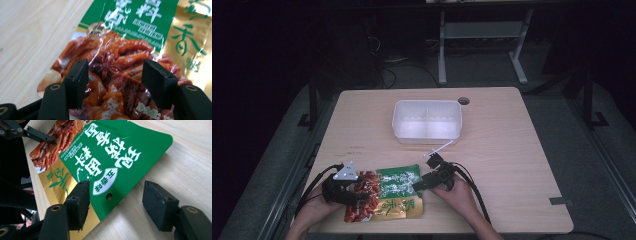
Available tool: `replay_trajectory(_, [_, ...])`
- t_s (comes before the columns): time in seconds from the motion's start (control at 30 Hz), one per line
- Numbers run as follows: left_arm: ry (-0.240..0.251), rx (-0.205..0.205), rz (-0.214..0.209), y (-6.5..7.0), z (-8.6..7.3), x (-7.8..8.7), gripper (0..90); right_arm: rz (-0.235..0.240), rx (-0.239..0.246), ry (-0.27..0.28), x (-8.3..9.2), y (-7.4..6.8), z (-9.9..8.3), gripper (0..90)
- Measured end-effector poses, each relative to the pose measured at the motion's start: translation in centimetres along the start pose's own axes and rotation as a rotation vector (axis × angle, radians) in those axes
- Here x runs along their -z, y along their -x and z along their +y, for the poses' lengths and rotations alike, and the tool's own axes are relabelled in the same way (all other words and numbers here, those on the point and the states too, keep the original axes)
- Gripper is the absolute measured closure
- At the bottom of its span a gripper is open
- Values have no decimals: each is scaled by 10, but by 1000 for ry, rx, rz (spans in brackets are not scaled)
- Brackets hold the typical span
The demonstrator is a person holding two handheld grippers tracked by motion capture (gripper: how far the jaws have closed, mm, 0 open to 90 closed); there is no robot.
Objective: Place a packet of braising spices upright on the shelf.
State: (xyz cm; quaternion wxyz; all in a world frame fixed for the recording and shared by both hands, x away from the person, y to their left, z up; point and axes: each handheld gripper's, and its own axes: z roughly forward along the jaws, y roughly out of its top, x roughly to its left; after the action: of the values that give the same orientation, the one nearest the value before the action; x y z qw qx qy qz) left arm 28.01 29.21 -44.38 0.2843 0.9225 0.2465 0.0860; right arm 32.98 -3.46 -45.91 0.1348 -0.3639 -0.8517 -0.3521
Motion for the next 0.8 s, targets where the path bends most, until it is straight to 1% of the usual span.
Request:
replay_trajectory(0.03, [0, 0, 0, 0, 0, 0, 374, 0, 0, 0, 0, 0, 0, 387])
replay_trajectory(0.17, [-1, 20, -14, -2, -1, -1, 374, 26, -6, -5, -6, -1, 1, 442])
replay_trajectory(0.27, [-2, 27, -20, -4, -3, -1, 366, 42, -5, -12, -9, -2, 3, 479])
replay_trajectory(0.3, [-2, 27, -20, -4, -3, -1, 364, 42, -5, -12, -9, -2, 3, 479])
replay_trajectory(0.37, [1, 31, -21, -4, -3, -1, 363, 60, -8, -16, -12, -3, 3, 513])
replay_trajectory(0.4, [-1, 29, -21, -4, -3, -1, 363, 69, -5, -14, -13, -4, 4, 550])
replay_trajectory(0.47, [-2, 29, -19, -3, -3, -1, 362, 75, -5, -13, -14, -4, 5, 565])
replay_trajectory(0.5, [-3, 26, -18, -3, -3, -1, 361, 87, -11, -12, -16, -5, 6, 610])
replay_trajectory(0.53, [-3, 23, -17, -3, -3, -1, 361, 92, -12, -13, -17, -5, 7, 632])
replay_trajectory(0.57, [-3, 23, -17, -3, -3, -1, 360, 92, -12, -13, -17, -5, 7, 632])
replay_trajectory(0.6, [-2, 23, -16, -3, -3, -2, 360, 93, -13, -12, -18, -5, 7, 653])
replay_trajectory(0.63, [-1, 23, -15, -3, -3, -2, 359, 89, -11, -14, -20, -6, 8, 701])
replay_trajectory(0.67, [3, 22, -14, -3, -2, -2, 358, 89, -8, -12, -21, -7, 8, 727])
replay_trajectory(0.7, [3, 22, -14, -3, -2, -2, 358, 89, -8, -12, -21, -7, 8, 727])
replay_trajectory(0.73, [4, 18, -16, -2, -2, -3, 358, 87, -12, -9, -22, -8, 9, 758])
replay_trajectory(0.8, [4, 16, -15, -2, -2, -3, 357, 86, -15, -8, -23, -8, 10, 770])
